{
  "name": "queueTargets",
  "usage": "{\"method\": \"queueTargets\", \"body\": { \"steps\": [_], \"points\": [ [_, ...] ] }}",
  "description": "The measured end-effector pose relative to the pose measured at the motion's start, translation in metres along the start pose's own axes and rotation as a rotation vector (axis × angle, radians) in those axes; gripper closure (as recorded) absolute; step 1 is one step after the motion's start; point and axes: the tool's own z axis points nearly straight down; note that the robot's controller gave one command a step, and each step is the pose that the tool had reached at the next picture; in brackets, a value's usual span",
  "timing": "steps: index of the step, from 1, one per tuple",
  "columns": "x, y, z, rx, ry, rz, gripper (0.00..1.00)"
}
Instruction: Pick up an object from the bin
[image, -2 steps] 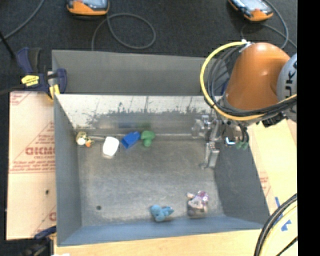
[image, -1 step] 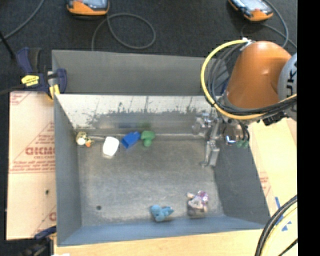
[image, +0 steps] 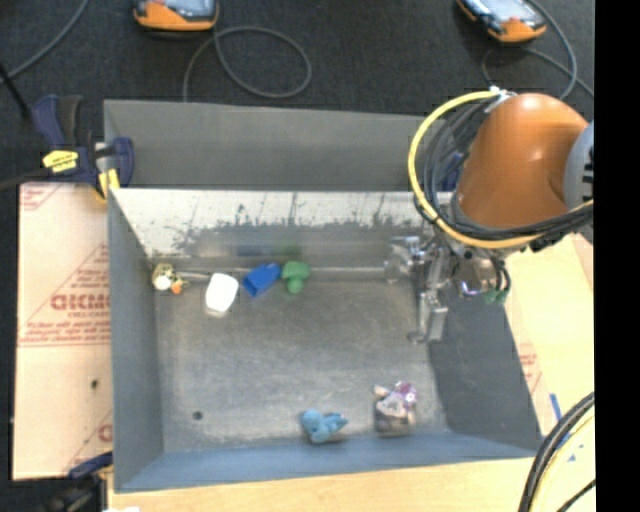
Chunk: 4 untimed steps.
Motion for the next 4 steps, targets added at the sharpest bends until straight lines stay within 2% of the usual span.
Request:
{"method": "queueTargets", "body": {
  "steps": [1, 2, 3, 4],
  "points": [
    [0.023, -0.013, 0.033, 0.002, -0.001, -0.232, 0.00],
    [0.049, -0.016, 0.047, 0.000, -0.001, -0.038, 0.00],
    [0.065, -0.008, 0.091, 0.003, -0.007, 0.002, 0.00],
    [0.075, -0.017, 0.140, 0.002, -0.007, -0.212, 0.00]
  ]
}}
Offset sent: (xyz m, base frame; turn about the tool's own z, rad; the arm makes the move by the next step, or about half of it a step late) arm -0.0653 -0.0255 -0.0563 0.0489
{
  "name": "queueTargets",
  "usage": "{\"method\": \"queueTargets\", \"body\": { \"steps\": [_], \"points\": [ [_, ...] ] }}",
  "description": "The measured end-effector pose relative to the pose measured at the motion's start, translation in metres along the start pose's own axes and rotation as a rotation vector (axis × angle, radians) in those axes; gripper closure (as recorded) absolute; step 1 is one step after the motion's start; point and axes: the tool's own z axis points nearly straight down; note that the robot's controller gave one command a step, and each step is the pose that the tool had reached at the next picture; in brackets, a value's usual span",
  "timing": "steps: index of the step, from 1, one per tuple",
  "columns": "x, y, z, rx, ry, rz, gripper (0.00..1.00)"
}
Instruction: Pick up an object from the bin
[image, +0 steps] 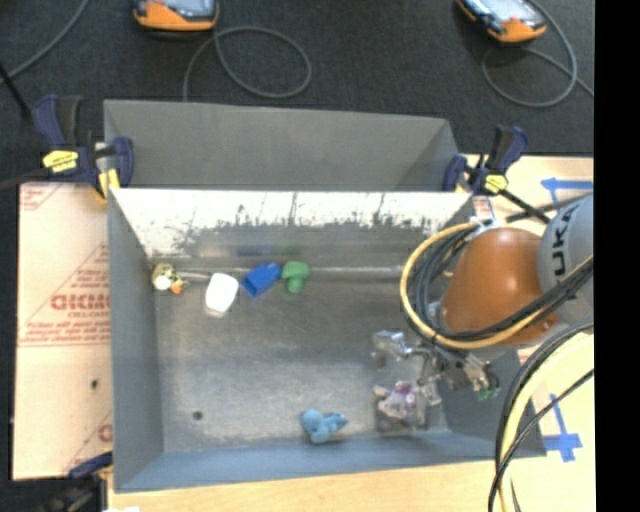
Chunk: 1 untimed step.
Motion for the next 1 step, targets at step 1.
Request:
{"method": "queueTargets", "body": {
  "steps": [1],
  "points": [
    [0.0062, -0.0035, 0.0325, 0.002, -0.003, -0.012, 0.00]
  ]
}}
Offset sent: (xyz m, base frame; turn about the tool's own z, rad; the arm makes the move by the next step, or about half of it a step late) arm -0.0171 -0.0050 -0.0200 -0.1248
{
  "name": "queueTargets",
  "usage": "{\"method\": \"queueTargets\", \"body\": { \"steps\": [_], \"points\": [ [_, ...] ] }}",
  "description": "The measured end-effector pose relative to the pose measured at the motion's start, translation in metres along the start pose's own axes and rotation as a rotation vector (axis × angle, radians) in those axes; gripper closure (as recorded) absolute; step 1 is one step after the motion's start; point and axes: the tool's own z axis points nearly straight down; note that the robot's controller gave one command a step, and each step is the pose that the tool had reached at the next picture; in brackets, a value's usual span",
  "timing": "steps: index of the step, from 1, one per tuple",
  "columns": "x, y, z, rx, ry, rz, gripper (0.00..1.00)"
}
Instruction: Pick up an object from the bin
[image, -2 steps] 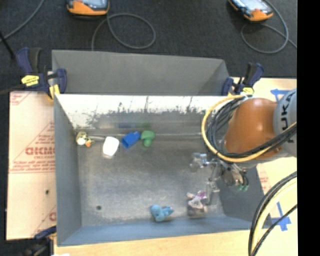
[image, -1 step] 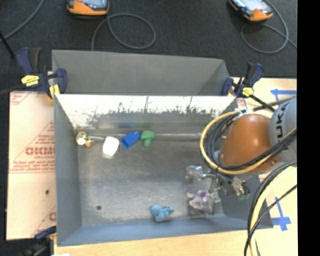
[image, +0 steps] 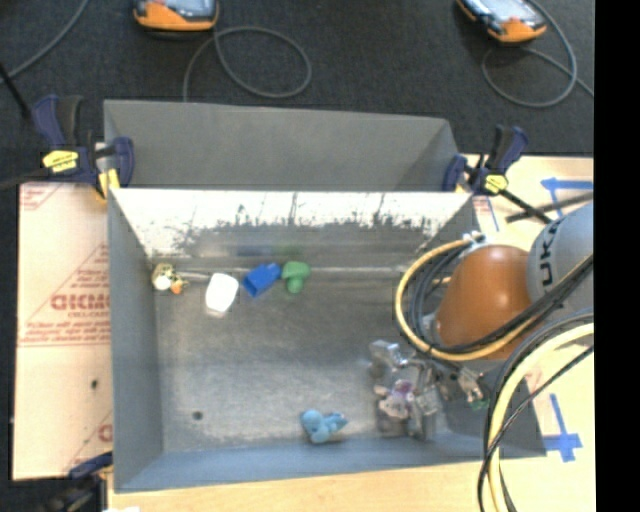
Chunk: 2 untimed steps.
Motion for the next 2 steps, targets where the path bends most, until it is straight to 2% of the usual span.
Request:
{"method": "queueTargets", "body": {
  "steps": [1, 2],
  "points": [
    [0.0114, 0.0028, -0.0133, 0.000, 0.001, -0.112, 1.00],
    [0.0114, 0.0028, -0.0133, 0.000, 0.001, -0.113, 1.00]
  ]
}}
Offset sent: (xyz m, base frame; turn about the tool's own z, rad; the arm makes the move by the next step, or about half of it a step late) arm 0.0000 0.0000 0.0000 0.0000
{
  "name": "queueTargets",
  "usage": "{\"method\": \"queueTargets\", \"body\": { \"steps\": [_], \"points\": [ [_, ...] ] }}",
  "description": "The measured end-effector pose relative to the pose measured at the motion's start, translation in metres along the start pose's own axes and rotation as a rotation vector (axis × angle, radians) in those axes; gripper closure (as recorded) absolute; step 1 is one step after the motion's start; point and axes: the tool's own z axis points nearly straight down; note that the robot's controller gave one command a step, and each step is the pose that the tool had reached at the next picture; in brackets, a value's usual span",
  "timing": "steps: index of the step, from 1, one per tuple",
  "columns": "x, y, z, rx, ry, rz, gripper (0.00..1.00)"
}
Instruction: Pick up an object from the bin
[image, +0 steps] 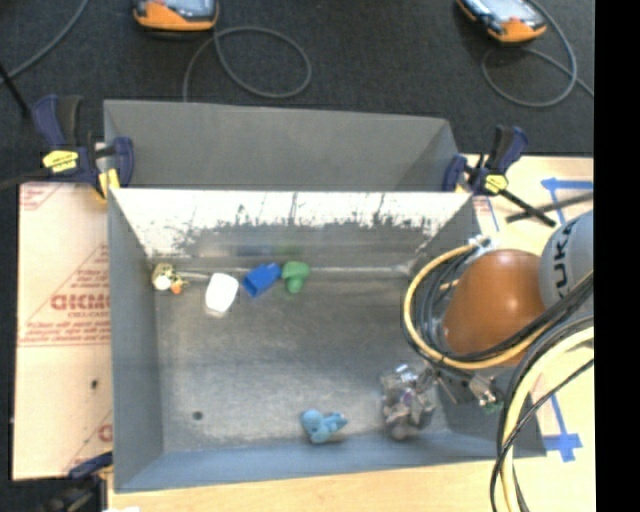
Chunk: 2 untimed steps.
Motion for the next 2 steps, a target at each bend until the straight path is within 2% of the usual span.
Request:
{"method": "queueTargets", "body": {
  "steps": [1, 2],
  "points": [
    [0.001, 0.000, -0.041, -0.006, 0.008, -0.001, 1.00],
    [-0.001, -0.030, -0.058, 0.009, -0.013, -0.012, 1.00]
  ]
}}
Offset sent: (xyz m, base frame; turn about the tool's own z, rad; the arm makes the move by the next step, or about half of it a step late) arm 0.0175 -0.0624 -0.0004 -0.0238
